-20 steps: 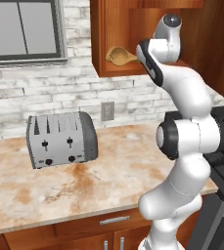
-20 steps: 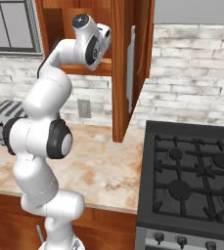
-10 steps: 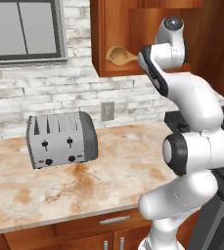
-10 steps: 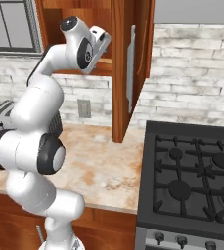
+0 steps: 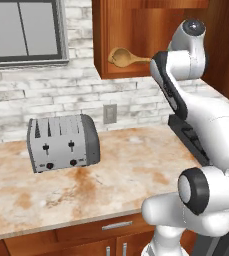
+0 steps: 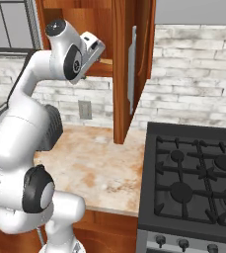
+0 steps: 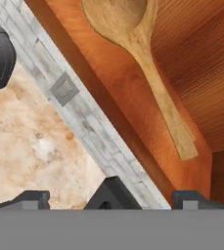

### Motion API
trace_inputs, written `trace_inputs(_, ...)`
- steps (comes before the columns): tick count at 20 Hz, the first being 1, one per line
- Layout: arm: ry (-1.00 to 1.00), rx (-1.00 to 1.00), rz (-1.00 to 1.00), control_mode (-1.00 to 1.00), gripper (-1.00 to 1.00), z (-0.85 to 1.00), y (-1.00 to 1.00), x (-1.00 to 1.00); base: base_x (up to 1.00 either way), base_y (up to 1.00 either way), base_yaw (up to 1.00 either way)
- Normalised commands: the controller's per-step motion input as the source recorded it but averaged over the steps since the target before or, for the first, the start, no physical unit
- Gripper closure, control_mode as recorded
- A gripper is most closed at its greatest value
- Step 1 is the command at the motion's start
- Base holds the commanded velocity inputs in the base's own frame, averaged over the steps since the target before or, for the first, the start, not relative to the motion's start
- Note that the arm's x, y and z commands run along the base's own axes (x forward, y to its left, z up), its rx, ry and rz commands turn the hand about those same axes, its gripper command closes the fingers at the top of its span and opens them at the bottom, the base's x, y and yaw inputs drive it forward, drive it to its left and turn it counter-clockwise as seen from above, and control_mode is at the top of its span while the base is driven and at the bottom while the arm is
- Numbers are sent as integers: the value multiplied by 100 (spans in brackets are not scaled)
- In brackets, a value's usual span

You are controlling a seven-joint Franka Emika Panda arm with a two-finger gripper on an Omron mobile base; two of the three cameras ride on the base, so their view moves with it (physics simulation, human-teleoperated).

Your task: Organize the utensils by type. Pick up the wooden spoons from the counter and place them in the open cabinet. Then pick up the metallic utensils from the counter and place them in the open drawer.

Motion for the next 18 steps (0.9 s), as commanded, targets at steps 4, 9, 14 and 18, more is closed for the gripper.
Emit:
trace_inputs(4,0,12,0,-100,-100,0,26,-81,0,0,0)
trace_inputs(9,0,16,-1,-100,-100,0,29,-75,0,0,0)
trace_inputs(14,5,25,-12,-100,-100,0,22,-86,0,0,0)
trace_inputs(18,13,31,-19,-100,-100,0,16,-77,0,0,0)
